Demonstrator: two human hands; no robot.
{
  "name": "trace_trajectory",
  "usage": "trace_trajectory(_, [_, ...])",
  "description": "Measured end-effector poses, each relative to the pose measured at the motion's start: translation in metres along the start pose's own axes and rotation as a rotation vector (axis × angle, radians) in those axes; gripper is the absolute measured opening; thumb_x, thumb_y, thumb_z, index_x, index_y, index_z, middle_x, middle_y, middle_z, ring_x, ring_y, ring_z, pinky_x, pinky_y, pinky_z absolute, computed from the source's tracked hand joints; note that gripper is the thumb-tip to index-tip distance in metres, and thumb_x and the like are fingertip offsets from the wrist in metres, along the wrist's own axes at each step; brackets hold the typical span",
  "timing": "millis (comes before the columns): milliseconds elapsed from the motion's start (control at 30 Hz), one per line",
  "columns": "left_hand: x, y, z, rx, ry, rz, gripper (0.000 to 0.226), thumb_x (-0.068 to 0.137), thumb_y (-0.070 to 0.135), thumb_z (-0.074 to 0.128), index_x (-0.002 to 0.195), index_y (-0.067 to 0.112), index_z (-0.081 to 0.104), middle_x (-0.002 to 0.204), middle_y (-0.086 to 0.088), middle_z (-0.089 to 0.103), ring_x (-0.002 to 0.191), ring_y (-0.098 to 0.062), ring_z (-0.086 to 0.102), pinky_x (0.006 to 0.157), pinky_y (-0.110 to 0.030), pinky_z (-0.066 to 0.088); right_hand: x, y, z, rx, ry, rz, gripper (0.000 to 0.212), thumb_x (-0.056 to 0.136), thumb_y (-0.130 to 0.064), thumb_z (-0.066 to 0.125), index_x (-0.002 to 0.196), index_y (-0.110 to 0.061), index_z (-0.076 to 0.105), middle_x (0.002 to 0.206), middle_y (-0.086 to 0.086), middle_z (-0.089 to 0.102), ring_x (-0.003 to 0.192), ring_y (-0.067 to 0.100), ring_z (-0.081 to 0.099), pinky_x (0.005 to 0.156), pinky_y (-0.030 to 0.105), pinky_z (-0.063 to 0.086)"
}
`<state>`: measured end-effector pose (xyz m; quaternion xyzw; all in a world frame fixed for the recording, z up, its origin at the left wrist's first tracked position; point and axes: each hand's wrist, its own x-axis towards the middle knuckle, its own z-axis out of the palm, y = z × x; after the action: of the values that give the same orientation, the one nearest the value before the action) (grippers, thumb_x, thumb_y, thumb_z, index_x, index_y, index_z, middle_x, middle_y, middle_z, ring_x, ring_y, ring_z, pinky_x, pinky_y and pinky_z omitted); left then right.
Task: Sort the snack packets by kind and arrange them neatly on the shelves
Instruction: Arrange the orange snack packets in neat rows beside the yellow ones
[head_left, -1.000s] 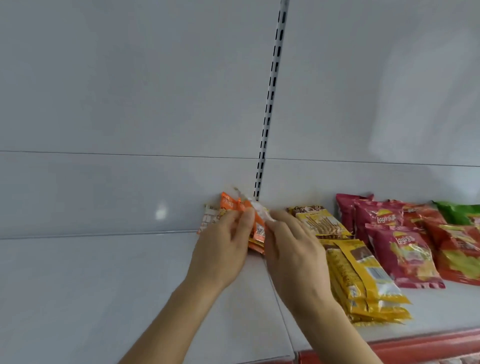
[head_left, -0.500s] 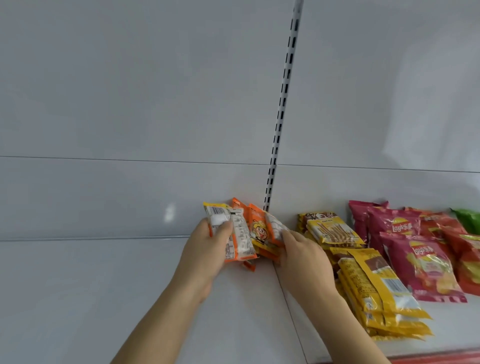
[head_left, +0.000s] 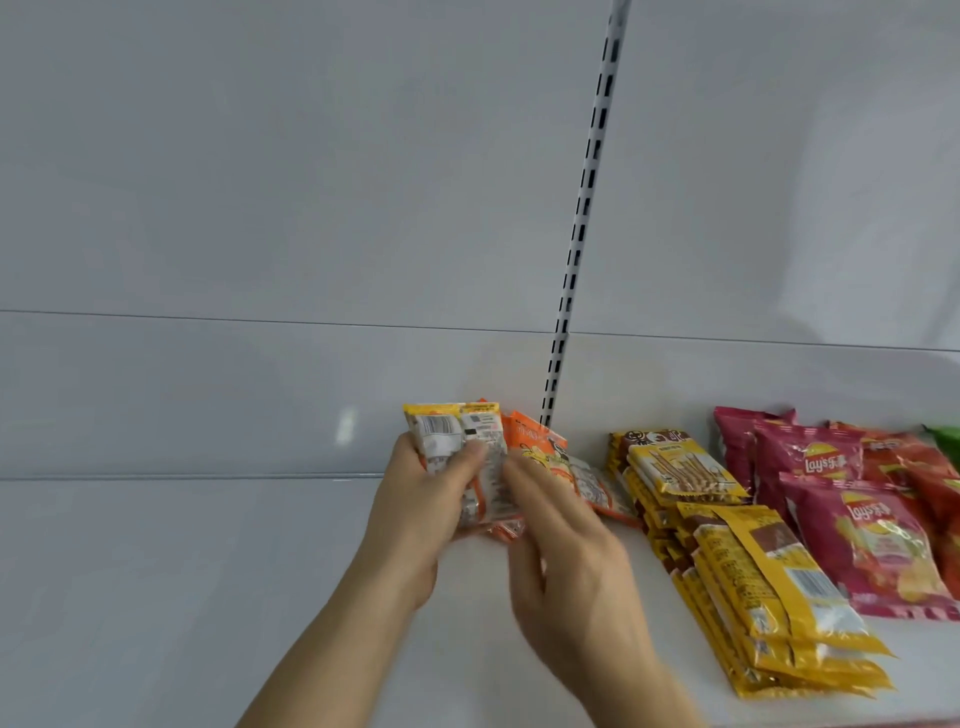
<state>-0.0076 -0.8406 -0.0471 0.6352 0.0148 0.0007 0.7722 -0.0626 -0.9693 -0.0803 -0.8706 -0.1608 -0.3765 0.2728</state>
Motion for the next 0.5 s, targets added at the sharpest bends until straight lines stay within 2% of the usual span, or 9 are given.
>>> trace_trajectory(67, [0.0, 0.0, -0.006, 0.025, 0.031, 0.013, 0.024, 0.095, 0.02, 0.073, 0.118, 0.018, 0.065, 0.105, -0.007, 0.079, 0.089, -0.026, 0.079, 0.082, -0.055, 0.064, 0.01, 0.014, -0.004, -0.212, -0.109, 0.112, 0.057, 0.09, -0.018, 0.045, 0.146, -0.011, 0.047, 0.154, 0.005, 0.044, 0.144, 0.023, 0.038, 0.113, 0.039, 0.041])
trace_trajectory(133, [0.0, 0.002, -0.012, 0.018, 0.042, 0.006, 0.024, 0.094, 0.017, 0.073, 0.116, 0.018, 0.064, 0.104, -0.006, 0.079, 0.089, -0.026, 0.079, 0.081, -0.055, 0.064, 0.023, 0.028, -0.002, -0.38, -0.372, 0.237, 0.065, 0.095, -0.029, 0.048, 0.155, -0.017, 0.027, 0.164, 0.003, 0.022, 0.152, 0.026, 0.014, 0.122, 0.044, 0.027])
trace_trajectory(167, [-0.001, 0.003, -0.015, 0.01, 0.043, -0.002, 0.024, 0.094, 0.016, 0.073, 0.116, 0.018, 0.063, 0.104, -0.007, 0.079, 0.088, -0.026, 0.079, 0.08, -0.055, 0.064, 0.026, 0.034, 0.001, -0.405, -0.456, 0.275, 0.065, 0.097, -0.033, 0.049, 0.156, -0.019, 0.024, 0.165, 0.001, 0.019, 0.153, 0.026, 0.01, 0.123, 0.044, 0.023])
trace_trajectory(200, [-0.001, 0.002, -0.017, 0.005, 0.035, -0.011, 0.024, 0.094, 0.015, 0.073, 0.115, 0.018, 0.062, 0.104, -0.007, 0.079, 0.087, -0.025, 0.079, 0.079, -0.054, 0.065, 0.028, 0.039, 0.003, -0.409, -0.477, 0.286, 0.06, 0.098, -0.032, 0.049, 0.153, -0.02, 0.03, 0.162, 0.0, 0.027, 0.151, 0.026, 0.017, 0.122, 0.042, 0.025])
trace_trajectory(233, [0.0, 0.002, -0.02, 0.005, 0.031, -0.019, 0.024, 0.094, 0.014, 0.072, 0.115, 0.019, 0.062, 0.103, -0.006, 0.079, 0.086, -0.025, 0.079, 0.078, -0.052, 0.065, 0.028, 0.044, 0.005, -0.396, -0.456, 0.279, 0.05, 0.098, -0.028, 0.051, 0.146, -0.019, 0.043, 0.154, 0.0, 0.042, 0.145, 0.026, 0.032, 0.117, 0.041, 0.033])
trace_trajectory(300, [0.0, 0.001, -0.025, -0.001, 0.023, -0.038, 0.022, 0.096, 0.014, 0.069, 0.115, 0.02, 0.061, 0.103, -0.006, 0.079, 0.086, -0.025, 0.079, 0.076, -0.048, 0.066, 0.025, 0.049, 0.008, -0.345, -0.329, 0.234, 0.026, 0.095, -0.016, 0.058, 0.12, -0.015, 0.065, 0.124, 0.002, 0.066, 0.116, 0.029, 0.059, 0.095, 0.04, 0.05])
trace_trajectory(400, [0.001, 0.0, -0.031, -0.014, 0.019, -0.071, 0.02, 0.099, 0.014, 0.063, 0.117, 0.021, 0.06, 0.105, -0.007, 0.078, 0.087, -0.026, 0.079, 0.073, -0.046, 0.066, 0.023, 0.055, 0.006, -0.299, -0.136, 0.229, 0.013, 0.091, -0.004, 0.058, 0.091, -0.013, 0.068, 0.088, 0.004, 0.07, 0.082, 0.031, 0.066, 0.065, 0.039, 0.054])
trace_trajectory(433, [0.001, 0.0, -0.031, -0.016, 0.019, -0.078, 0.02, 0.099, 0.014, 0.062, 0.118, 0.021, 0.06, 0.106, -0.007, 0.078, 0.087, -0.026, 0.079, 0.072, -0.046, 0.066, 0.023, 0.052, 0.004, -0.299, -0.1, 0.235, 0.013, 0.092, -0.005, 0.058, 0.094, -0.013, 0.069, 0.091, 0.005, 0.071, 0.085, 0.031, 0.067, 0.065, 0.039, 0.055])
trace_trajectory(500, [0.0, 0.001, -0.031, -0.027, 0.008, -0.094, 0.021, 0.099, 0.013, 0.062, 0.119, 0.021, 0.061, 0.106, -0.008, 0.078, 0.086, -0.027, 0.079, 0.072, -0.048, 0.066, 0.025, 0.046, 0.005, -0.334, -0.183, 0.25, 0.03, 0.092, -0.015, 0.059, 0.122, -0.015, 0.064, 0.128, 0.009, 0.063, 0.115, 0.031, 0.061, 0.087, 0.042, 0.055])
